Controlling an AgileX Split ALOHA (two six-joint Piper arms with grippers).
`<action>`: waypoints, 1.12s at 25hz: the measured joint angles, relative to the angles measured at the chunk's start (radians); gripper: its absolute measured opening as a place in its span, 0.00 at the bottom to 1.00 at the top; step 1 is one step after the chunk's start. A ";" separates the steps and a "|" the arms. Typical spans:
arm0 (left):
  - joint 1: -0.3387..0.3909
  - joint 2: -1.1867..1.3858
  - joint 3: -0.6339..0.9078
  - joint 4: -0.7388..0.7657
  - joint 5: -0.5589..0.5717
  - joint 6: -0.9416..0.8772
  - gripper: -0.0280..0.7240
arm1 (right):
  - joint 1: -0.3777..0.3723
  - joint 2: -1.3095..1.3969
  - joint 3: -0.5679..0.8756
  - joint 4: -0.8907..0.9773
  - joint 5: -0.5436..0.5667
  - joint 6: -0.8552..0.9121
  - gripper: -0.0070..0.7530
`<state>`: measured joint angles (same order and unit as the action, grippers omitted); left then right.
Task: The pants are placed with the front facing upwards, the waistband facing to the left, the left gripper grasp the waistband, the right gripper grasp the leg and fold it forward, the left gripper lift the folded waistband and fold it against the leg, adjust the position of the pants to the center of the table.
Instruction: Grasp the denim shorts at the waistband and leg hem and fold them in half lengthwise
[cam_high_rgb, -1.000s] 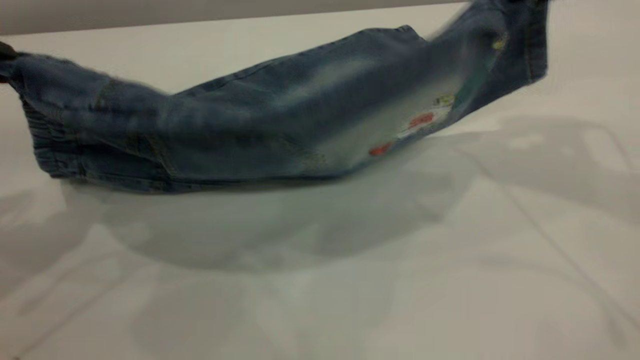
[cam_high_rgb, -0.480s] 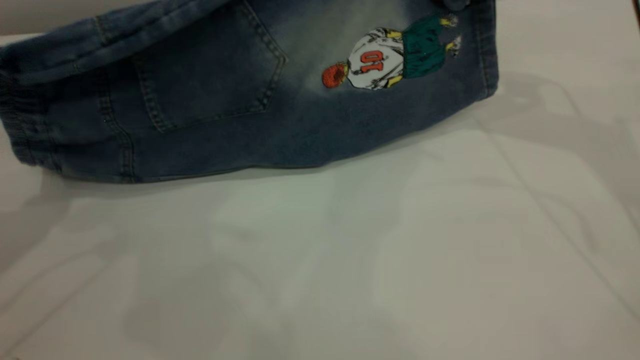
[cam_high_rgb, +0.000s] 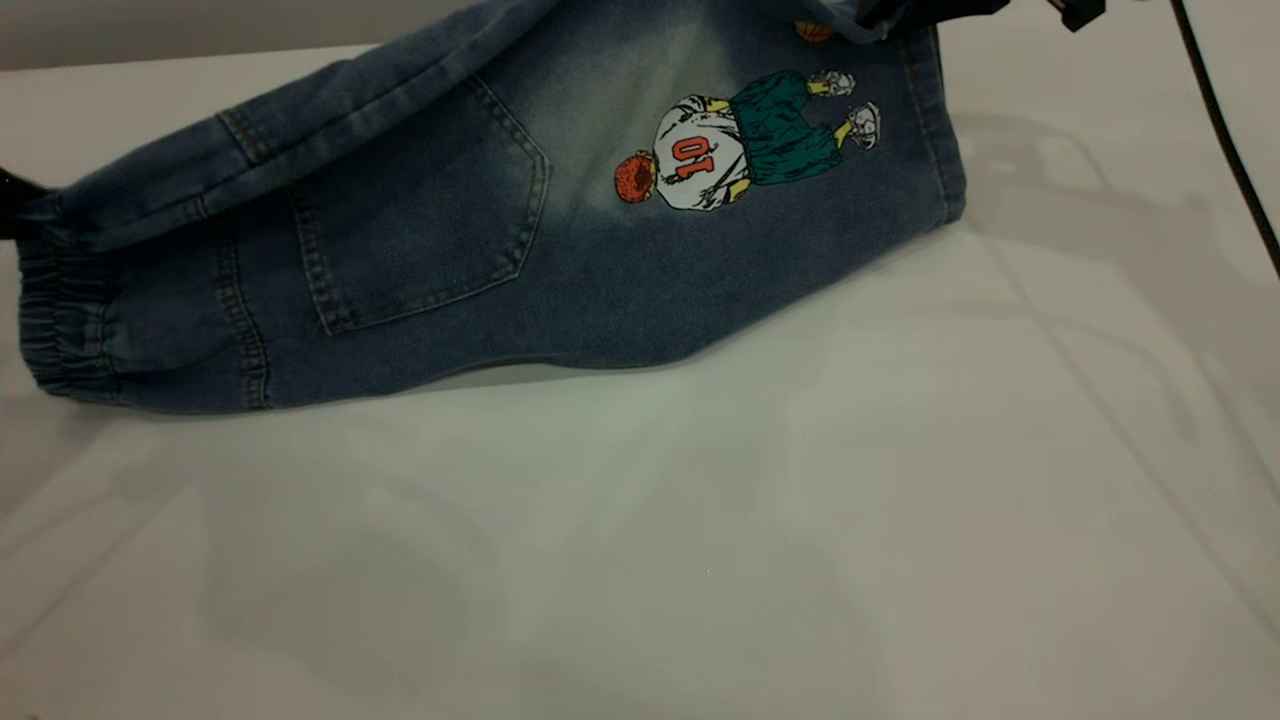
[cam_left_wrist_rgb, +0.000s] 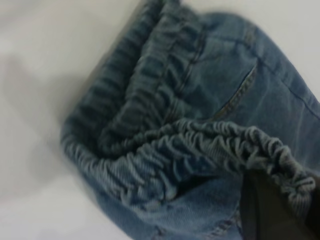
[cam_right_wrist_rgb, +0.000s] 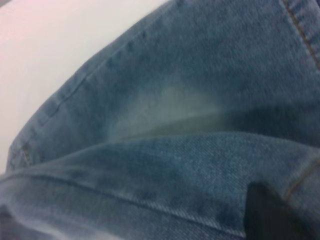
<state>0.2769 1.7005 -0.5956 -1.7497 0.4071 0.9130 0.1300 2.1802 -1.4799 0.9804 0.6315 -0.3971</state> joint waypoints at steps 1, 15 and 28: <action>0.000 0.012 -0.014 0.002 0.000 0.026 0.21 | 0.000 0.005 -0.005 0.011 -0.002 -0.005 0.04; 0.000 0.055 -0.124 0.006 -0.009 0.129 0.32 | 0.000 0.022 -0.014 0.118 -0.006 -0.131 0.14; 0.000 0.055 -0.124 0.006 -0.048 0.262 0.56 | 0.000 0.017 -0.024 0.295 0.128 -0.351 0.74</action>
<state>0.2769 1.7553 -0.7197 -1.7440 0.3595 1.1750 0.1300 2.1968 -1.5035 1.2754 0.7595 -0.7481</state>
